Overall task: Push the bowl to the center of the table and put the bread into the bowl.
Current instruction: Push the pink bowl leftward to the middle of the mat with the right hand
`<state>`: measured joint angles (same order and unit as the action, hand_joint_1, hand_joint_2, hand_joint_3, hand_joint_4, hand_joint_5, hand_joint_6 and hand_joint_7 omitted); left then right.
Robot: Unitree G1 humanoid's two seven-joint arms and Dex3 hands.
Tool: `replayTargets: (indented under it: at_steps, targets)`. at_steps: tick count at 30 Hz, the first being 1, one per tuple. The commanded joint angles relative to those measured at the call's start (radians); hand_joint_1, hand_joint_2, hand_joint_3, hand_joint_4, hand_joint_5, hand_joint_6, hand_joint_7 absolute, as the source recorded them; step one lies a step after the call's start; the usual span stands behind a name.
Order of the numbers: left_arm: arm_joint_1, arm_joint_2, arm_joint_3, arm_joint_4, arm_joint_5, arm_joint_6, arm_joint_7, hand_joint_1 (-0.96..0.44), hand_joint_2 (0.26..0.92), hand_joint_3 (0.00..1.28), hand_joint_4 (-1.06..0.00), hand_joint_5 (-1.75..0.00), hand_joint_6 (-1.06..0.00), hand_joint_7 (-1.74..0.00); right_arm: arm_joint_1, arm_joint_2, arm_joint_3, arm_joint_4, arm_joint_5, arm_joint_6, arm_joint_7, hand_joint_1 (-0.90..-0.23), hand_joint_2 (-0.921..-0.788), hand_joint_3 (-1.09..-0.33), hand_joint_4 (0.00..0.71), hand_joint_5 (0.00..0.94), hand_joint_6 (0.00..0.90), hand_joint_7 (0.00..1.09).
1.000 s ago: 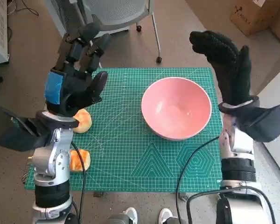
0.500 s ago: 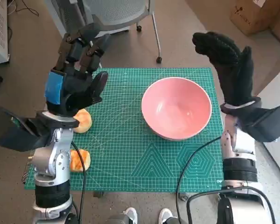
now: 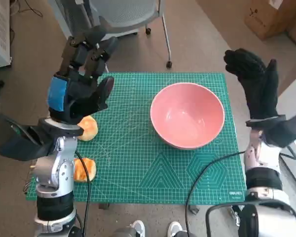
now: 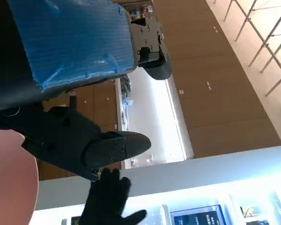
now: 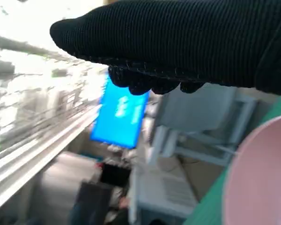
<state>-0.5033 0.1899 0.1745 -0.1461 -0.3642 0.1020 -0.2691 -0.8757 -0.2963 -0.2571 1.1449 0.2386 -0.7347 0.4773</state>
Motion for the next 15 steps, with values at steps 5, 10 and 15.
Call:
replayTargets:
  at_steps: [5,10,15]
  targets:
    - [0.015,0.004,0.001,-0.011,0.014,-0.021,0.009,-0.35,0.730,0.60,0.00,-0.48,0.00,-0.82,0.009,-0.006,0.005,0.125,-0.078,0.072,-0.155,-0.540,-0.921,-0.600,0.169,0.001,0.345,0.00]
    - [0.015,0.005,0.002,-0.006,0.019,-0.026,0.009,-0.35,0.733,0.60,0.00,-0.49,0.00,-0.82,0.018,0.005,0.004,0.151,-0.104,0.131,-0.212,-0.540,-0.921,-0.605,0.169,0.001,0.344,0.00]
    - [0.018,0.006,0.003,-0.002,0.021,-0.031,0.008,-0.35,0.735,0.59,0.00,-0.48,0.00,-0.82,0.028,0.014,0.014,0.163,-0.132,0.180,-0.265,-0.541,-0.921,-0.610,0.173,0.003,0.353,0.00]
